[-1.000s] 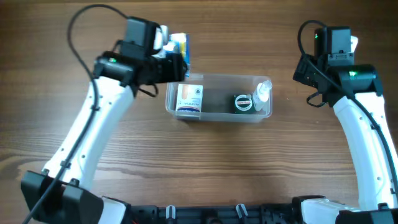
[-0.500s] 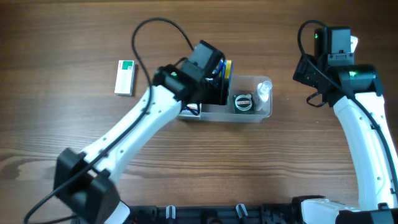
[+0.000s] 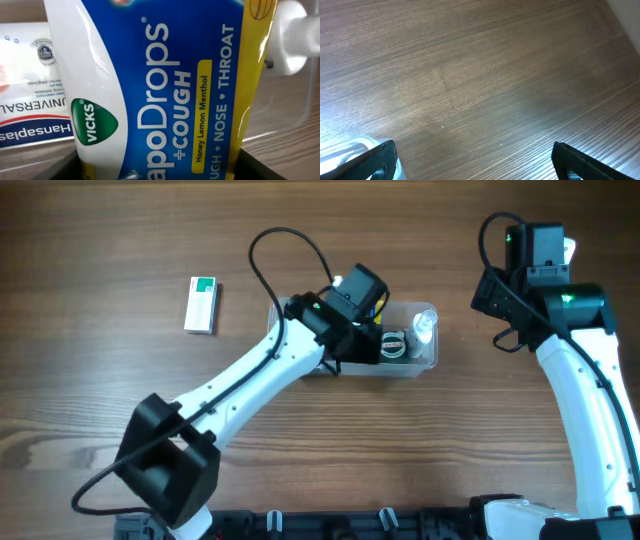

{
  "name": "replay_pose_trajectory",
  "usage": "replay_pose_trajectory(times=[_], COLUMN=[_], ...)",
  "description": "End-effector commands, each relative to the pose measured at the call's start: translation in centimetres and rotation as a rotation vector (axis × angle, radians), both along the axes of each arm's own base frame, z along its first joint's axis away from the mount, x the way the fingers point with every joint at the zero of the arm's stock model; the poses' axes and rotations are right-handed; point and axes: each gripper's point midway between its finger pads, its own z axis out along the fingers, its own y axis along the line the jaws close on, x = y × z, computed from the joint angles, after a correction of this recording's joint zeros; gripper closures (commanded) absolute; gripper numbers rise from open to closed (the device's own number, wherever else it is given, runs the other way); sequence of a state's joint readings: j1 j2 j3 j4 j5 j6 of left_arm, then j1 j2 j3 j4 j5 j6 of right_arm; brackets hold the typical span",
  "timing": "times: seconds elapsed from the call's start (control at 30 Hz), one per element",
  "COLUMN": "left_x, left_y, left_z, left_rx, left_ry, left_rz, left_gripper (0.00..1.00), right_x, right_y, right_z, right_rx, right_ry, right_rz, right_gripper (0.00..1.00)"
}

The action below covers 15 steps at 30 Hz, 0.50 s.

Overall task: Pack container
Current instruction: 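Carry the VapoDrops box into the container beside the Hansaplast box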

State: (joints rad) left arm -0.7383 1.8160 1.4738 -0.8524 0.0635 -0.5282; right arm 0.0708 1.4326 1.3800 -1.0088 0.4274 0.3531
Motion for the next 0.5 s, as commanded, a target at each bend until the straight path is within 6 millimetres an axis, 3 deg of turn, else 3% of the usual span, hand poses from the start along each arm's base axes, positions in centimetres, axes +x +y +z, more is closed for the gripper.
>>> replay_pose_trajectory(times=[0.0,0.47], left_x=[0.7,0.0], left_y=[0.4,1.5], left_z=[-0.7,-3.6], left_rx=[0.034,0.067], left_ry=[-0.012,0.024], left_rz=[0.051,0.099], left_gripper=[0.34,0.35], right_x=[0.2,0.3], right_y=[-0.4,-0.4], right_z=[0.5,0.5], right_rx=[-0.021,-0.021], right_ry=[-0.010,-0.010], right_rz=[-0.004,-0.004], right_gripper=[0.00,0.00])
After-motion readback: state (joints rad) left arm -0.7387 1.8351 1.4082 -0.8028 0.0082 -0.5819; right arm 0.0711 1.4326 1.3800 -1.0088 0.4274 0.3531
